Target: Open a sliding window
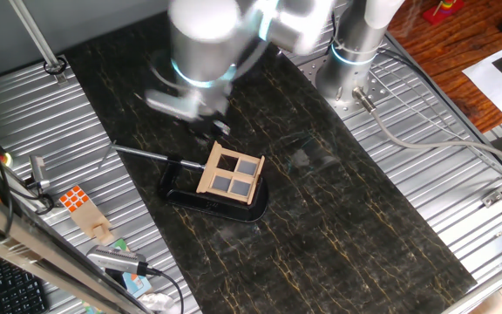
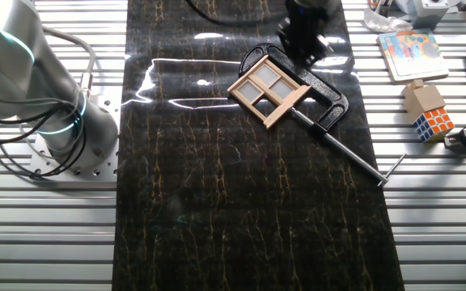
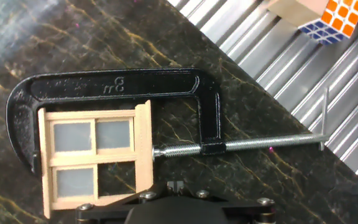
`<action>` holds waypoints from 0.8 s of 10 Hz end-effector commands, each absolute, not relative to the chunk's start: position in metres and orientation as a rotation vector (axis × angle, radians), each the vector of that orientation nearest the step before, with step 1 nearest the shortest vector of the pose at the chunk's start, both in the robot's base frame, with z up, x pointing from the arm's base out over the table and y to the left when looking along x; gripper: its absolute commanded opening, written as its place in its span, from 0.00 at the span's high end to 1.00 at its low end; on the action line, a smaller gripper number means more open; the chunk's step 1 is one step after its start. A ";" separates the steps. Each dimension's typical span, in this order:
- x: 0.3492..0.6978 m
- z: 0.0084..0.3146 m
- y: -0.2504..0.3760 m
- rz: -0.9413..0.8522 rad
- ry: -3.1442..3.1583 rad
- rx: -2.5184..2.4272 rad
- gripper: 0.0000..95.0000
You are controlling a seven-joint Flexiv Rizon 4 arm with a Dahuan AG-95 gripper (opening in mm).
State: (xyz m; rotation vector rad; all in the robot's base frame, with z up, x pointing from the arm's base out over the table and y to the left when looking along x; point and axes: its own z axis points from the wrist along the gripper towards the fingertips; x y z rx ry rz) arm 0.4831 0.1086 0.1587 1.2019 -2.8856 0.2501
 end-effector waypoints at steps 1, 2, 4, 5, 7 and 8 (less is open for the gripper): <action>0.461 0.148 0.134 0.286 -2.884 1.198 1.00; 0.449 0.135 0.145 0.289 -2.894 1.190 1.00; 0.440 0.124 0.151 0.297 -2.886 1.202 1.00; 0.438 0.116 0.151 0.298 -2.876 1.225 1.00; 0.438 0.102 0.149 0.310 -2.885 1.245 1.00; 0.438 0.097 0.149 0.316 -2.891 1.250 1.00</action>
